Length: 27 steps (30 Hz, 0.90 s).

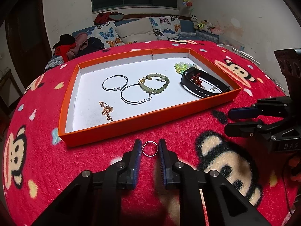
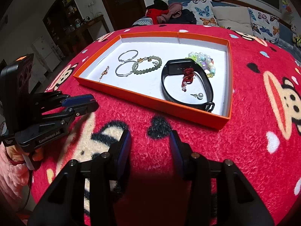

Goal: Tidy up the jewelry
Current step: 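Carry the silver ring into the tray and open the left tool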

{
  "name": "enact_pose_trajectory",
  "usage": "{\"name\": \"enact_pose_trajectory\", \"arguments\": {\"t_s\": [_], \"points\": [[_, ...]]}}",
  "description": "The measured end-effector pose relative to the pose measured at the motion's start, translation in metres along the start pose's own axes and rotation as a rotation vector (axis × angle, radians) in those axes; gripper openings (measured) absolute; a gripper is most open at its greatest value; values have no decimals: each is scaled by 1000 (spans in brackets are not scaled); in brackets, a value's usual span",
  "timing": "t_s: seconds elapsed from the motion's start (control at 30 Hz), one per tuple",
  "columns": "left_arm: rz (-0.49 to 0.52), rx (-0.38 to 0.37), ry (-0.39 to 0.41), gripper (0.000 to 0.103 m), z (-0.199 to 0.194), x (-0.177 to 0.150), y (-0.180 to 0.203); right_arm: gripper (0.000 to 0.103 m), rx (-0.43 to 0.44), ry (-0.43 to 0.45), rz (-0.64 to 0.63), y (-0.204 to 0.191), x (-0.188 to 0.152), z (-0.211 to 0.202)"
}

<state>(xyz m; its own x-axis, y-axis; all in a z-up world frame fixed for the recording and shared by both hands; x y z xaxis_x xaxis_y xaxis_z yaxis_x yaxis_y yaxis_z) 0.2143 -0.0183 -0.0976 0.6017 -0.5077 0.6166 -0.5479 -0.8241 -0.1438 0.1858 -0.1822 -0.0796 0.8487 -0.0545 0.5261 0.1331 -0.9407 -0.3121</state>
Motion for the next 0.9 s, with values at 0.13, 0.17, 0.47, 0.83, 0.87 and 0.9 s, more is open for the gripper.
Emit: {"name": "enact_pose_trajectory", "arguments": {"t_s": [0.13,0.17,0.47,0.83,0.87,0.9], "points": [[-10,-15,21,19,-7,1,0,44,12,-4,-8,-4,0,-1],[-11,-16,28,19,-10,2,0,44,14,-3,-12,-6,0,-2],[-17,2,100,19,-32,28,-13,44,58,33,-58,-26,16,-10],[-34,-11,65,19,5,56,-38,44,55,53,-66,-35,47,5],[-37,-14,57,19,9,56,-40,44,55,50,-62,-35,48,9],[-40,-16,47,19,14,55,-42,44,51,46,-57,-34,50,12]]}}
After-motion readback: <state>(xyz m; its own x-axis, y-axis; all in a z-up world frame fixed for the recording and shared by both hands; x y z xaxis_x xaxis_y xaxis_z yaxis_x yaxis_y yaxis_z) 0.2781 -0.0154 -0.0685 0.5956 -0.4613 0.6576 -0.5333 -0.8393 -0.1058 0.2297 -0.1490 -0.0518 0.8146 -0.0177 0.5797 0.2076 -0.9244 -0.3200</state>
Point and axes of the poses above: each gripper's, at about its wrist camera, not at the fingertips, and z roughly the way its jaws point, y to its right, x to its top, the point moved 3 cm from there along z, roughly the way its jaws point, and after that the axes turned 15 degrees about z, right-handed, at the moved point
